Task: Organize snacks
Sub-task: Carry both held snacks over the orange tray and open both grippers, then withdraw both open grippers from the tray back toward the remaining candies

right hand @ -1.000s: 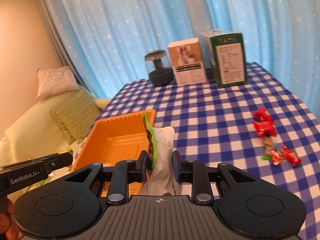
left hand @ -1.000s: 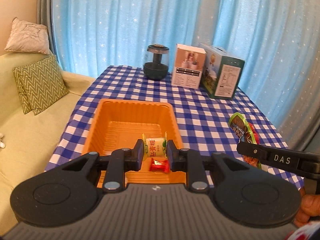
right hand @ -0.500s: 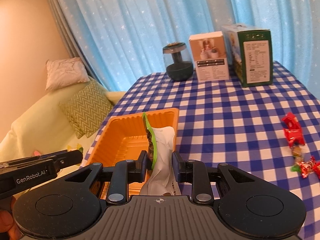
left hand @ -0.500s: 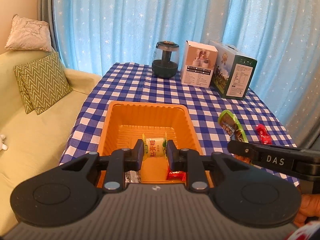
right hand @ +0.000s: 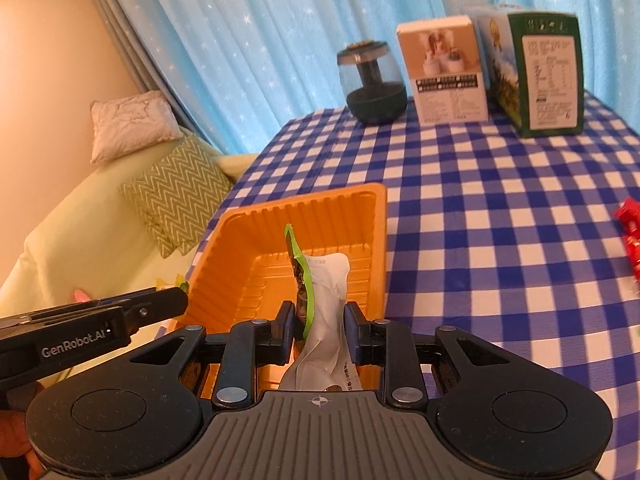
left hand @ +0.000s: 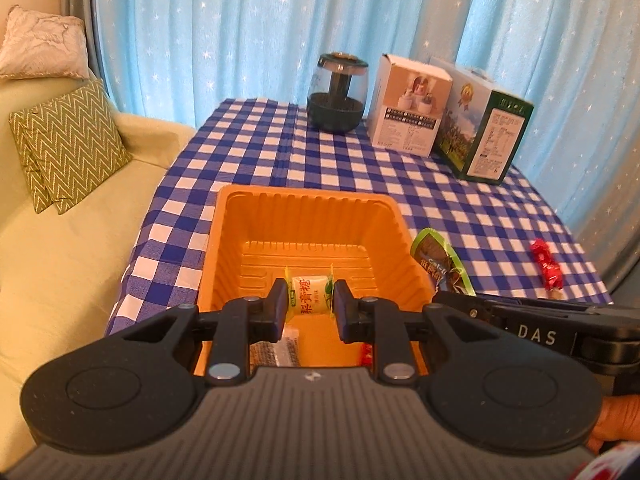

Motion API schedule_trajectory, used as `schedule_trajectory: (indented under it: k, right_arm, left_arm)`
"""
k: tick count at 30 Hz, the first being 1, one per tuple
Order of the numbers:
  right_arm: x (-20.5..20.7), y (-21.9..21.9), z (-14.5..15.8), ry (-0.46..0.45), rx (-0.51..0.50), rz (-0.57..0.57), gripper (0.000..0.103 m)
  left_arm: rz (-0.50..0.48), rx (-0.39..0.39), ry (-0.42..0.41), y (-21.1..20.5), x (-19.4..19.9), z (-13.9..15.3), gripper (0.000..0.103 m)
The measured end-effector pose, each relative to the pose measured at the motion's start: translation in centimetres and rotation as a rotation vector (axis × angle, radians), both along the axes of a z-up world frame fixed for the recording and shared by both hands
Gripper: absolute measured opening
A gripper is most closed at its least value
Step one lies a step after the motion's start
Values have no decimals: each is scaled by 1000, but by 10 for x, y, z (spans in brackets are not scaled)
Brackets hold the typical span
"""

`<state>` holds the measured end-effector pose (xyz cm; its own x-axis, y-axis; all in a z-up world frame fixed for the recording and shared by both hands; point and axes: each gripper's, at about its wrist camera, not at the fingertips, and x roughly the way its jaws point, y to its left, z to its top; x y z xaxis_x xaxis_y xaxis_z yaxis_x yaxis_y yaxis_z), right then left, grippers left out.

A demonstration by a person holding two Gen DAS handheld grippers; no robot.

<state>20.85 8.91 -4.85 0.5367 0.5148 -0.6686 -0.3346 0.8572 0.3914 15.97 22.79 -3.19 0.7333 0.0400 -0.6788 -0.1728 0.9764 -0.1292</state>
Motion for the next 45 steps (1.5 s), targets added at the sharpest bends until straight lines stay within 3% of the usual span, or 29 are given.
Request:
schedule_trajectory:
  k: [14, 16, 35, 40, 41, 44, 45]
  right_arm:
    - [19, 9, -22, 46, -2, -3, 27]
    - [18, 8, -23, 48, -4, -6, 27]
    - [10, 18, -17, 48, 14, 17, 27]
    - [10, 15, -17, 57, 90, 19, 27]
    - [10, 14, -17, 57, 94, 14, 29]
    - [9, 7, -14, 51, 105, -4, 56]
    - [7, 4, -12, 47, 106, -11, 57]
  left_arm:
    - [-61, -28, 85, 1, 26, -35, 24]
    - [-65, -32, 92, -1, 27, -37, 37]
    - [37, -13, 44, 18, -8, -19, 39]
    - [47, -15, 44, 21, -13, -18, 39]
    - [49, -15, 43, 21, -14, -18, 40]
    - [55, -15, 38, 20, -18, -17, 42]
    - [58, -17, 36, 20, -20, -16, 43]
